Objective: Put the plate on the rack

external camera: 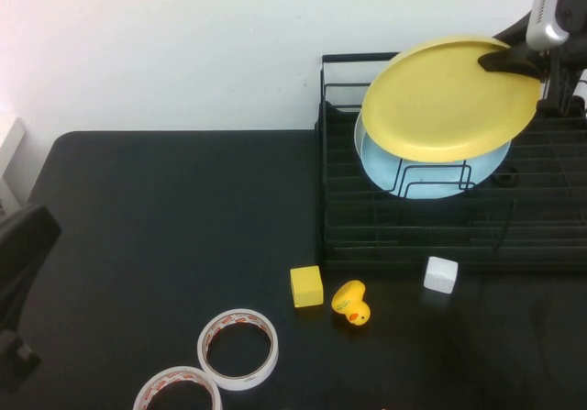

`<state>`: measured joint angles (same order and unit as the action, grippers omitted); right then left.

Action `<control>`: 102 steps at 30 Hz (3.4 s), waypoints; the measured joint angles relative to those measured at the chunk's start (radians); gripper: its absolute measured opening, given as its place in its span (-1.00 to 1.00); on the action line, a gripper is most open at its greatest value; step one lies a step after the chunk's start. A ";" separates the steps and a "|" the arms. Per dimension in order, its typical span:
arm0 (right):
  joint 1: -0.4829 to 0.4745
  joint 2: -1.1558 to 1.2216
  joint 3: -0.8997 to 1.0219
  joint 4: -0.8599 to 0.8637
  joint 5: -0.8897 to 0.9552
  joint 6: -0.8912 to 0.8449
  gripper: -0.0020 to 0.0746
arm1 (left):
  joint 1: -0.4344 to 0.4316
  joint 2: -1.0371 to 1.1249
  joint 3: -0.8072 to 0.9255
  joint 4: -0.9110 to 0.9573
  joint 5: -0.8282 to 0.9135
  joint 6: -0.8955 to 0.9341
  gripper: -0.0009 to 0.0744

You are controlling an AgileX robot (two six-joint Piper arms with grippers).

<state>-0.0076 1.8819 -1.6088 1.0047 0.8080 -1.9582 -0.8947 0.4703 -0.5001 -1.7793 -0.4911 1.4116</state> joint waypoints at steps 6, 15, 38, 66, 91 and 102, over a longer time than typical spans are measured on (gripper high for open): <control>0.000 0.027 0.000 -0.004 -0.016 -0.002 -0.67 | 0.000 0.000 0.000 0.000 0.000 0.005 -0.98; 0.000 0.044 0.000 -0.006 -0.023 -0.028 -0.67 | 0.000 0.000 0.000 0.000 0.000 0.039 -0.98; 0.000 0.044 0.000 0.130 -0.055 -0.022 -0.23 | 0.000 0.000 0.000 0.000 -0.016 0.052 -0.98; 0.000 -0.615 0.409 0.193 0.017 0.409 -0.93 | 0.000 0.000 0.000 0.000 -0.120 0.056 -0.98; 0.000 -1.453 0.990 0.443 -0.191 0.171 -0.94 | 0.000 0.000 0.000 0.000 -0.120 0.063 -0.98; 0.000 -1.722 1.027 0.010 -0.124 0.600 -0.94 | 0.000 0.000 0.000 0.000 -0.120 0.063 -0.98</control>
<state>-0.0076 0.1596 -0.5817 1.0145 0.6843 -1.3581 -0.8947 0.4703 -0.5001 -1.7793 -0.6109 1.4747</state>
